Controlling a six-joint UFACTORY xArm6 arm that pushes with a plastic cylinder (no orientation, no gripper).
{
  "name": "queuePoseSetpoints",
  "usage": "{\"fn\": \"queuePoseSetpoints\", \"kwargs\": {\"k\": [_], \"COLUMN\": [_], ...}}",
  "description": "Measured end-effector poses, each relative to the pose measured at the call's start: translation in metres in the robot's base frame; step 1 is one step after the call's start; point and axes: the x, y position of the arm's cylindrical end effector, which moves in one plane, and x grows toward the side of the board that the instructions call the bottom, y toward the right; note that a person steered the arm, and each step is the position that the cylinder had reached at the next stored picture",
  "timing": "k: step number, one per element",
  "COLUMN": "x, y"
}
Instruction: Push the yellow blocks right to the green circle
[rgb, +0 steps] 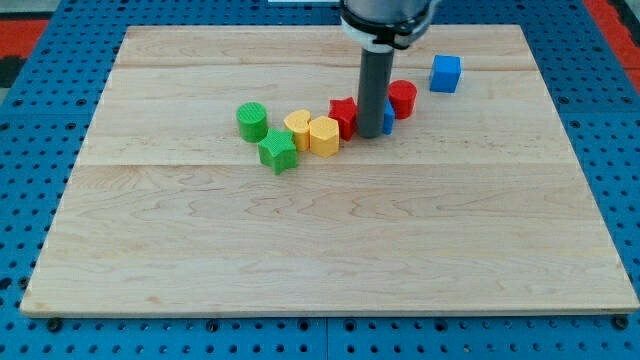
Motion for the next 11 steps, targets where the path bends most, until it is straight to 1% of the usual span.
{"fn": "queuePoseSetpoints", "kwargs": {"k": [1, 2, 3, 4, 6, 7, 8, 9, 11], "x": [-0.012, -0.029, -0.038, -0.018, 0.008, 0.022, 0.02, 0.002, -0.024], "y": [0.048, 0.082, 0.094, 0.097, 0.063, 0.01, -0.059, -0.09, -0.017]}}
